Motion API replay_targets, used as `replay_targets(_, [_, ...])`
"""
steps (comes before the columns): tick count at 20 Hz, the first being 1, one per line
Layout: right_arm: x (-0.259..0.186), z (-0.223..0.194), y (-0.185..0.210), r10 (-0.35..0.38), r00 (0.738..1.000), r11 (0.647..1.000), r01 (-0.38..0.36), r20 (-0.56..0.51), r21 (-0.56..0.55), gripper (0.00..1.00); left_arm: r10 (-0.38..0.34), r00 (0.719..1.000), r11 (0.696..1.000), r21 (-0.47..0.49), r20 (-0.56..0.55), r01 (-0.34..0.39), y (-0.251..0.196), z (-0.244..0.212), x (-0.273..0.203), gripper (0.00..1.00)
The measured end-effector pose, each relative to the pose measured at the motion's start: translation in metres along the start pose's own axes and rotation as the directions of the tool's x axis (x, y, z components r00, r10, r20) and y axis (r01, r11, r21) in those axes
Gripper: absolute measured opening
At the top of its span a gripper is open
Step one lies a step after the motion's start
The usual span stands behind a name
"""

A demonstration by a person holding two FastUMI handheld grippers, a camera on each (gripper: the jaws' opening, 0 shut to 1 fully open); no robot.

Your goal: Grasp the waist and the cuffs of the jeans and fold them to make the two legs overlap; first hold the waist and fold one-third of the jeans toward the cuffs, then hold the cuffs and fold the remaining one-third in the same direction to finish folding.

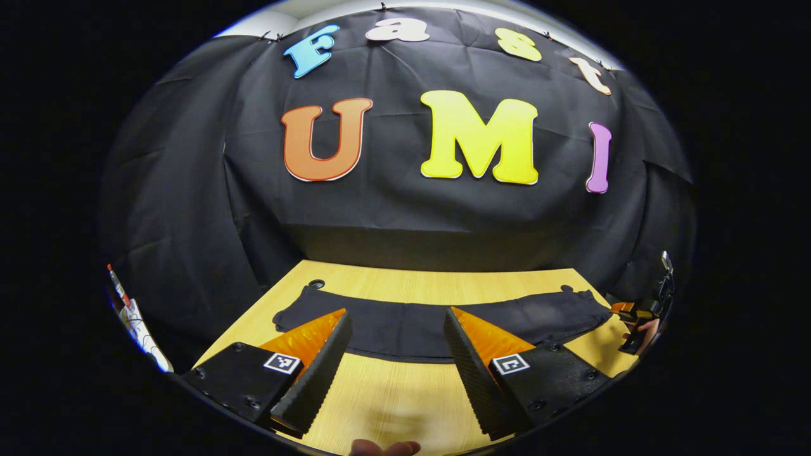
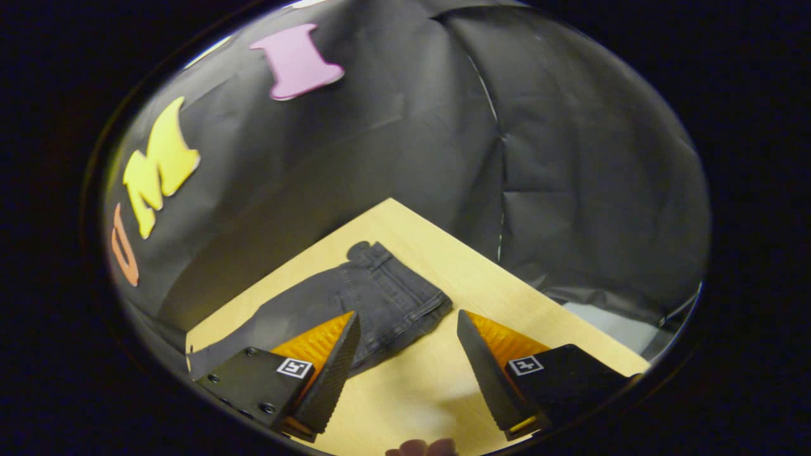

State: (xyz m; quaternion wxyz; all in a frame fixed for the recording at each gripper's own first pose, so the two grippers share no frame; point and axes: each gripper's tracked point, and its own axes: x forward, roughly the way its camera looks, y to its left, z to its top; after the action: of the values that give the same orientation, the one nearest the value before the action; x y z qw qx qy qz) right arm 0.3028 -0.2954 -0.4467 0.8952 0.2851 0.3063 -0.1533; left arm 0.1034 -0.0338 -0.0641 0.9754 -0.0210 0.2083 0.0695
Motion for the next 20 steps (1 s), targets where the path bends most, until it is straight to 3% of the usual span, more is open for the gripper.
replay_targets(3, [0.024, 0.002, -0.013, -0.053, 0.998, 0.994, 0.054, -0.016, 0.097, 0.96, 0.029, 0.999, 1.000, 0.006, -0.021, -0.029, 0.008, -0.003, 0.000, 0.94])
replay_targets(5, [0.019, 0.002, -0.009, -0.045, 0.999, 0.993, 0.047, -0.014, 0.107, 0.96, 0.043, 0.999, 0.999, 0.014, -0.031, -0.043, 0.012, -0.004, -0.002, 0.94])
replay_targets(12, [0.028, -0.001, -0.008, -0.093, 0.996, 0.991, 0.093, 0.007, -0.097, 0.95, 0.082, 0.995, 0.997, 0.004, -0.052, -0.082, 0.027, -0.010, -0.002, 0.94])
replay_targets(14, [0.031, -0.003, 0.000, -0.058, 0.998, 0.994, 0.056, -0.018, -0.096, 0.80, 0.091, 0.994, 0.995, -0.022, -0.060, -0.092, 0.033, -0.014, -0.003, 0.94])
replay_targets(16, [0.024, -0.004, 0.005, -0.039, 0.999, 0.996, 0.037, -0.030, -0.076, 0.49, 0.098, 0.993, 0.994, -0.048, -0.072, -0.102, 0.037, -0.019, -0.006, 0.94])
replay_targets(18, [0.012, -0.001, 0.006, -0.060, 0.998, 0.987, 0.054, -0.035, -0.150, 0.19, 0.106, 0.992, 0.992, -0.059, -0.074, -0.110, 0.042, -0.022, -0.011, 0.94])
replay_targets(20, [0.001, 0.010, 0.008, -0.062, 0.997, 0.981, 0.054, -0.036, -0.187, 0.14, 0.119, 0.991, 0.990, -0.072, -0.068, -0.124, 0.051, -0.023, -0.015, 0.94])
